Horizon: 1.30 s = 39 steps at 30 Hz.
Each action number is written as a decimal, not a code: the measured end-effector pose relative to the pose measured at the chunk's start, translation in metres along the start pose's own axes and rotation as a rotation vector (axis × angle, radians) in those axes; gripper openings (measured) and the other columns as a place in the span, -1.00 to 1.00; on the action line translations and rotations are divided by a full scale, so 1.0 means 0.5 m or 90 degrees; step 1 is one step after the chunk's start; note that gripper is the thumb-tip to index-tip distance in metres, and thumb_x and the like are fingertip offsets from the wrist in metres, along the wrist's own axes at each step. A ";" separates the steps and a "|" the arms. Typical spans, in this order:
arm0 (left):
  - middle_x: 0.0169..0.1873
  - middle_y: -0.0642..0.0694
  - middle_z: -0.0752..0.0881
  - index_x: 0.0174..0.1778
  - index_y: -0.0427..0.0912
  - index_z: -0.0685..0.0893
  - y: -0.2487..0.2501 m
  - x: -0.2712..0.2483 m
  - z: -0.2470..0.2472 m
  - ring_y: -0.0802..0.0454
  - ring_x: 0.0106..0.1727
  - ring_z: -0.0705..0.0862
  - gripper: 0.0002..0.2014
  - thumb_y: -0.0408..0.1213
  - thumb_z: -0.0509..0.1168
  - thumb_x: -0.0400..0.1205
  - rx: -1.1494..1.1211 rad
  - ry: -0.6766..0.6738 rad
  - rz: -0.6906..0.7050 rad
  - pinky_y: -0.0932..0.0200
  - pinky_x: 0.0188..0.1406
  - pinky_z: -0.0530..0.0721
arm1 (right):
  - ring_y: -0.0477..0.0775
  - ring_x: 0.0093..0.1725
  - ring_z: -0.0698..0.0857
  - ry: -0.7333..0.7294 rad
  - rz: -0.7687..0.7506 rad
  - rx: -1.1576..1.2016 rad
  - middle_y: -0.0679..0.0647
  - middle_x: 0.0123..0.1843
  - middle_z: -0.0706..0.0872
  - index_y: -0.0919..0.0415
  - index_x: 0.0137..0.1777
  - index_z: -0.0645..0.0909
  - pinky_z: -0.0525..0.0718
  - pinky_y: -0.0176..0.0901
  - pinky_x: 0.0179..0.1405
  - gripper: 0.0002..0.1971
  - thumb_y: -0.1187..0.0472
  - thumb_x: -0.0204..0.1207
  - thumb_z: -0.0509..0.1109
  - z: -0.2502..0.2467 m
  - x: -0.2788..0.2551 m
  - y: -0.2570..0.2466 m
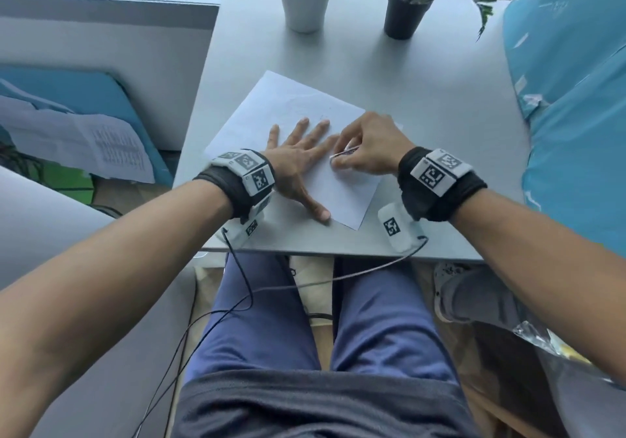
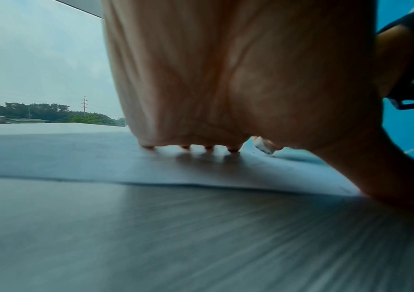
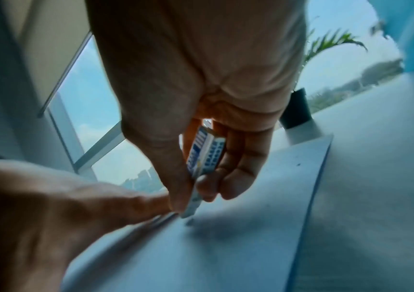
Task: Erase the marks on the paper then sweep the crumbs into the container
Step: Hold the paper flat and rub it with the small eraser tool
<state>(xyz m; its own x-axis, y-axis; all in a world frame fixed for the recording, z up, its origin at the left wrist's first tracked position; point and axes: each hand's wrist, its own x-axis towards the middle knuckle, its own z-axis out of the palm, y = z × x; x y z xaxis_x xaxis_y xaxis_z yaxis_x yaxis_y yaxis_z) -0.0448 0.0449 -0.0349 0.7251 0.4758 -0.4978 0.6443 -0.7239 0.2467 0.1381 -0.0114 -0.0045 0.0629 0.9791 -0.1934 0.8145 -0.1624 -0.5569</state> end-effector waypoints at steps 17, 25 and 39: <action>0.75 -0.05 -0.23 0.78 -0.09 -0.16 0.054 -0.036 0.007 0.01 0.75 -0.26 -0.04 0.48 -0.22 0.58 0.132 0.110 0.185 -0.22 0.71 -0.28 | 0.05 -0.01 0.63 -0.003 0.120 -0.014 0.09 -0.05 0.68 0.04 -0.11 0.78 0.46 -0.27 -0.02 -0.82 -0.01 0.37 0.60 -0.053 0.046 0.099; 0.71 0.07 -0.36 0.75 0.04 -0.29 0.020 -0.001 0.008 0.06 0.72 -0.36 -0.10 0.43 -0.13 0.61 0.080 0.036 0.140 -0.25 0.71 -0.25 | 0.03 0.01 0.64 0.000 0.117 -0.007 0.08 -0.07 0.68 0.04 -0.10 0.79 0.43 -0.31 -0.02 -0.84 0.03 0.38 0.61 -0.057 0.040 0.094; 0.71 0.01 -0.41 0.72 0.14 -0.33 -0.014 0.022 -0.026 -0.02 0.72 -0.38 0.31 0.67 0.16 0.20 -0.003 0.019 -0.013 -0.48 0.60 -0.30 | -0.07 -0.18 0.74 0.028 -0.021 -0.009 -0.04 -0.29 0.71 0.05 -0.15 0.84 0.64 -0.36 -0.03 -0.89 0.16 0.32 0.60 0.008 -0.002 0.009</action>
<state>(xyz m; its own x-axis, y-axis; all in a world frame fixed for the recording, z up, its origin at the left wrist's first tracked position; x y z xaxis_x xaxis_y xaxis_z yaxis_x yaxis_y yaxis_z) -0.0383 0.0616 -0.0312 0.7190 0.5046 -0.4779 0.6597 -0.7119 0.2409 0.1392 -0.0135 -0.0101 0.0605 0.9885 -0.1387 0.8246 -0.1278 -0.5511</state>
